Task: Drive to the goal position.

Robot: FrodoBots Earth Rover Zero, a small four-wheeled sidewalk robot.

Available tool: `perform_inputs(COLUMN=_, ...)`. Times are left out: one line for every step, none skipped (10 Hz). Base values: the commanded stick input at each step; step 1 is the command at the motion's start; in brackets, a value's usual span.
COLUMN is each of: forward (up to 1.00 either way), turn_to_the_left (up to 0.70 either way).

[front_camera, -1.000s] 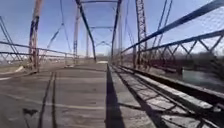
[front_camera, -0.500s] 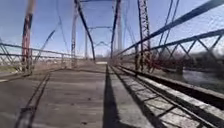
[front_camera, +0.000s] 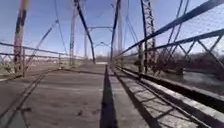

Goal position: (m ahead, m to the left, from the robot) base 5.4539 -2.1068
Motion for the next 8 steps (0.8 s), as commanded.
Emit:
perform_inputs(forward=1.00, turn_to_the_left=0.00)
perform_inputs(forward=1.00, turn_to_the_left=0.00)
perform_inputs(forward=1.00, turn_to_the_left=0.05)
perform_inputs(forward=1.00, turn_to_the_left=0.36)
perform_inputs(forward=1.00, turn_to_the_left=0.38)
perform_inputs(forward=1.00, turn_to_the_left=0.36)
perform_inputs(forward=1.00, turn_to_the_left=0.19)
perform_inputs(forward=1.00, turn_to_the_left=0.06)
